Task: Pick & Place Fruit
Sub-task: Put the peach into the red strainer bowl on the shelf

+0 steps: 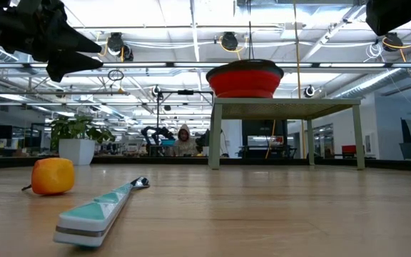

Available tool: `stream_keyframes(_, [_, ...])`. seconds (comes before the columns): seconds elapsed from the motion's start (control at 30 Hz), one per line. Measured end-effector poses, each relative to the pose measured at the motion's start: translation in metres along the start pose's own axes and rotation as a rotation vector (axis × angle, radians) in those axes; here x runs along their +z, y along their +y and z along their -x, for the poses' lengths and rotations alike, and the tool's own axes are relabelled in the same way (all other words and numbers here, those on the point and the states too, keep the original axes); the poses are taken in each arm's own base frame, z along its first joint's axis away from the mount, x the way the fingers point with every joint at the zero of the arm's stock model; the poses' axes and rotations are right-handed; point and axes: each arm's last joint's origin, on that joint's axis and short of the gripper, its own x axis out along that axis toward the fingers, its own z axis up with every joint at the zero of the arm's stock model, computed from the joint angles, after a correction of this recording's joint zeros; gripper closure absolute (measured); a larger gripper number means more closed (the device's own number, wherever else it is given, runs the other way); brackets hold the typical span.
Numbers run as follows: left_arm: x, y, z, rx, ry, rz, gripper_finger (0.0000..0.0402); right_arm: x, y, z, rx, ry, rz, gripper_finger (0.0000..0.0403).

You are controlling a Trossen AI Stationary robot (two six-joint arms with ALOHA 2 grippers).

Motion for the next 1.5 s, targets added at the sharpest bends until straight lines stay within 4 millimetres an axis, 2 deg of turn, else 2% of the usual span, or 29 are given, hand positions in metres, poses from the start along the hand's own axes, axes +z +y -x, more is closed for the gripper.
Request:
stream_keyframes(0.43, [0.000, 0.000, 0.000, 0.000, 0.000, 0.007, 0.0176, 0.000, -0.001, 0.000, -0.007, 0.001, 0.031, 0.0210])
stream_keyframes(0.63, [0.000, 0.000, 0.000, 0.000, 0.000, 0.006, 0.0176, 0.000, -0.001, 0.000, -0.006, 0.000, 0.035, 0.0160])
stream_keyframes(0.73, [0.000, 0.000, 0.000, 0.000, 0.000, 0.006, 0.0176, 0.000, -0.004, -0.009, -0.011, 0.005, 0.025, 0.0142])
stream_keyframes(1.03, [0.000, 0.000, 0.000, 0.000, 0.000, 0.006, 0.0176, -0.003, -0.020, -0.051, 0.022, 0.076, -0.057, 0.0122])
stream_keyframes(1.33, [0.000, 0.000, 0.000, 0.000, 0.000, 0.031, 0.0176, -0.003, -0.029, -0.062, -0.022, 0.052, -0.087, 0.0122])
stream_keyframes(1.5, [0.000, 0.000, 0.000, 0.000, -0.001, 0.045, 0.0176, 0.000, -0.026, -0.068, -0.003, 0.024, -0.082, 0.0122])
